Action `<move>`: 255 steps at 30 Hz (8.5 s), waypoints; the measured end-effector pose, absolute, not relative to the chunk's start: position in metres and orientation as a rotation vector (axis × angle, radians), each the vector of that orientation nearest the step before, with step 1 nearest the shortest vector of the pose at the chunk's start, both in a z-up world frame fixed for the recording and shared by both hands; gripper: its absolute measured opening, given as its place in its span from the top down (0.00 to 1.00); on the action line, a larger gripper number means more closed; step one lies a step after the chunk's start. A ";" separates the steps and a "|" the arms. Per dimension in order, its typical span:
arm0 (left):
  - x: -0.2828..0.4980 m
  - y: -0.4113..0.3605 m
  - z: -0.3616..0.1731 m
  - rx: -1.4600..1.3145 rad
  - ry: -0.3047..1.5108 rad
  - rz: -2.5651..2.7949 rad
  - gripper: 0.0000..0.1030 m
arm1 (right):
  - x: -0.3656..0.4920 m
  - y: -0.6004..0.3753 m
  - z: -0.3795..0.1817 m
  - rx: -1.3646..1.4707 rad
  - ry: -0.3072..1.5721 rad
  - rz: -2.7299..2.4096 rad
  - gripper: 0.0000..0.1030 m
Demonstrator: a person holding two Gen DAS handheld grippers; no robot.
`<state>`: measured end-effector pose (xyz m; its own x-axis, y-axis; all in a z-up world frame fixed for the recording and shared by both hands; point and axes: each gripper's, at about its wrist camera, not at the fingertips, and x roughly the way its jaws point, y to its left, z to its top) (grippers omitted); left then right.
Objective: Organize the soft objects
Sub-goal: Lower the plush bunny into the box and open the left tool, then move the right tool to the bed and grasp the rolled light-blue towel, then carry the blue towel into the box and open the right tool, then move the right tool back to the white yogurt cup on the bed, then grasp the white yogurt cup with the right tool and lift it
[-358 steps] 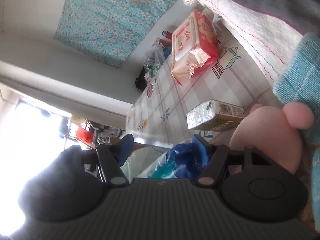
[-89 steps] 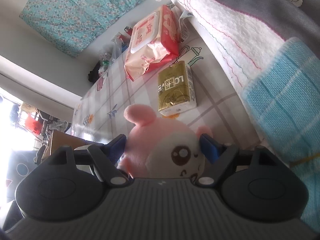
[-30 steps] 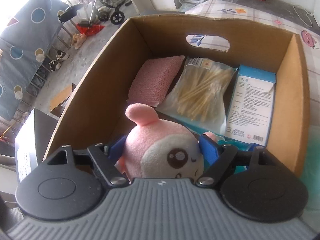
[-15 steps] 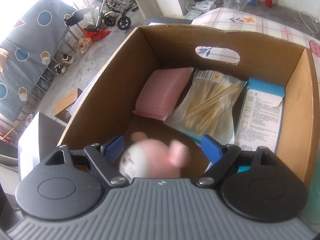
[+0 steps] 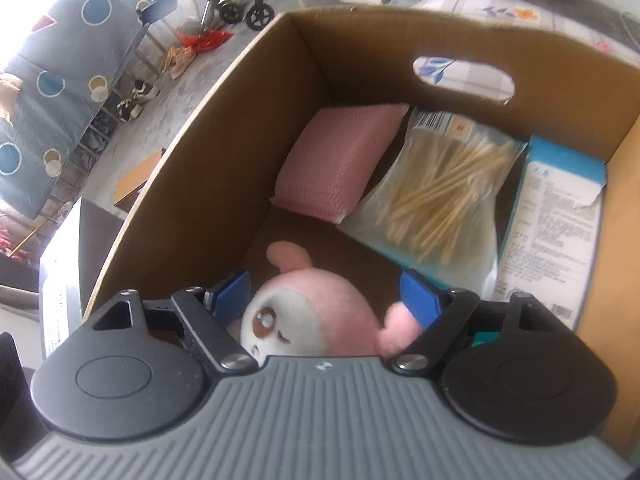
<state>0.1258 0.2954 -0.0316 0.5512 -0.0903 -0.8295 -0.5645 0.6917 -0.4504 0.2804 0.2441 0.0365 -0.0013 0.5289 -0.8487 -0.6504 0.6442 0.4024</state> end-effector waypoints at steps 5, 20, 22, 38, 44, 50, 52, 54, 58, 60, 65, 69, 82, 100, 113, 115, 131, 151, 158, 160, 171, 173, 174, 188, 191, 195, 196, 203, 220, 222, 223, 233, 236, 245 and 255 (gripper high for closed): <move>0.129 0.295 -0.039 -0.868 0.973 0.246 0.41 | 0.283 0.247 0.034 -0.110 1.285 0.946 0.28; 0.132 0.286 -0.040 -0.837 0.966 0.215 0.38 | 0.284 0.222 0.059 -0.102 1.196 0.997 0.29; 0.128 0.283 -0.033 -0.807 0.936 0.229 0.37 | 0.283 0.209 0.070 -0.041 1.160 1.011 0.29; 0.115 0.210 0.019 -0.527 0.754 0.171 0.35 | 0.249 0.011 0.141 0.363 0.880 0.841 0.28; 0.132 0.149 0.031 -0.398 0.719 0.033 0.35 | 0.236 -0.066 0.139 0.373 0.838 0.689 0.28; 0.151 0.071 0.036 -0.312 0.710 -0.131 0.35 | 0.226 -0.141 0.137 0.381 0.795 0.560 0.28; 0.160 0.044 0.033 -0.285 0.715 -0.182 0.35 | 0.224 -0.166 0.137 0.377 0.780 0.516 0.28; 0.166 0.019 0.029 -0.264 0.720 -0.228 0.35 | 0.222 -0.191 0.134 0.374 0.771 0.472 0.28; 0.179 -0.028 0.015 -0.223 0.741 -0.317 0.35 | 0.221 -0.239 0.127 0.370 0.763 0.377 0.28; 0.184 -0.050 0.008 -0.199 0.750 -0.355 0.35 | 0.221 -0.265 0.123 0.362 0.758 0.323 0.28; 0.198 -0.096 -0.010 -0.175 0.778 -0.459 0.35 | 0.229 -0.329 0.105 0.360 0.766 0.190 0.28; 0.210 -0.131 -0.023 -0.144 0.799 -0.540 0.35 | 0.241 -0.371 0.084 0.385 0.792 0.094 0.28; 0.258 -0.195 -0.052 -0.205 0.893 -0.658 0.38 | 0.283 -0.408 0.021 0.417 0.927 0.006 0.48; 0.246 -0.202 -0.037 -0.183 0.868 -0.705 0.60 | 0.262 -0.383 0.043 0.380 0.884 0.043 0.73; 0.196 -0.117 0.023 -0.237 0.706 -0.601 0.60 | 0.231 -0.312 0.114 0.336 0.774 0.235 0.74; 0.189 -0.090 0.029 -0.251 0.681 -0.547 0.59 | 0.233 -0.287 0.122 0.322 0.769 0.301 0.74; 0.107 0.176 0.054 -0.384 0.575 0.103 0.57 | 0.254 0.055 0.146 0.249 0.990 0.922 0.74; 0.041 0.279 0.040 -0.426 0.659 0.410 0.55 | 0.226 0.235 0.056 0.298 1.326 0.863 0.61; 0.043 0.274 0.034 -0.417 0.661 0.388 0.54 | 0.234 0.216 0.064 0.320 1.290 0.899 0.61; 0.043 0.271 0.036 -0.414 0.657 0.383 0.52 | 0.234 0.210 0.066 0.324 1.283 0.922 0.60; 0.057 0.229 0.041 -0.372 0.659 0.226 0.29 | 0.213 0.128 0.096 0.356 1.131 0.961 0.42; 0.061 0.217 0.040 -0.359 0.660 0.194 0.27 | 0.214 0.103 0.101 0.383 1.094 0.942 0.37; 0.062 0.211 0.039 -0.354 0.661 0.176 0.27 | 0.214 0.091 0.104 0.396 1.073 0.929 0.36; 0.100 0.104 0.032 -0.253 0.637 -0.067 0.24 | 0.211 -0.082 0.085 0.549 0.942 0.663 0.31; 0.113 0.076 0.025 -0.224 0.649 -0.122 0.24 | 0.211 -0.107 0.084 0.544 0.924 0.626 0.31; 0.130 0.043 0.016 -0.178 0.666 -0.187 0.24 | 0.213 -0.135 0.086 0.523 0.889 0.586 0.31; 0.133 0.034 0.012 -0.162 0.670 -0.197 0.24 | 0.215 -0.141 0.087 0.515 0.882 0.578 0.31; 0.158 -0.016 0.001 -0.063 0.676 -0.255 0.25 | 0.234 -0.191 0.070 0.481 0.883 0.498 0.31; 0.238 -0.079 -0.044 0.059 0.764 -0.297 0.56 | 0.309 -0.256 0.005 0.492 0.976 0.419 0.46; 0.247 -0.080 -0.052 0.069 0.795 -0.281 0.59 | 0.314 -0.255 -0.002 0.501 0.998 0.427 0.47; 0.250 -0.080 -0.055 0.070 0.810 -0.273 0.62 | 0.317 -0.254 -0.006 0.507 1.008 0.431 0.48; 0.269 -0.080 -0.069 0.056 0.878 -0.229 0.81 | 0.330 -0.247 -0.035 0.572 1.075 0.471 0.53; 0.268 -0.078 -0.066 0.030 0.876 -0.233 0.82 | 0.329 -0.249 -0.033 0.578 1.078 0.474 0.53; 0.263 -0.071 -0.039 -0.128 0.882 -0.272 0.82 | 0.317 -0.266 -0.007 0.609 1.084 0.475 0.53; 0.281 -0.061 -0.047 -0.254 0.915 -0.262 0.73 | 0.323 -0.280 -0.022 0.784 1.111 0.462 0.56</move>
<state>0.2806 -0.0614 -0.0469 0.5827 -0.3287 -0.7432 0.1141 0.9386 -0.3256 0.3229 -0.2803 -0.0221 0.3919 0.6845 -0.6147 0.0471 0.6523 0.7565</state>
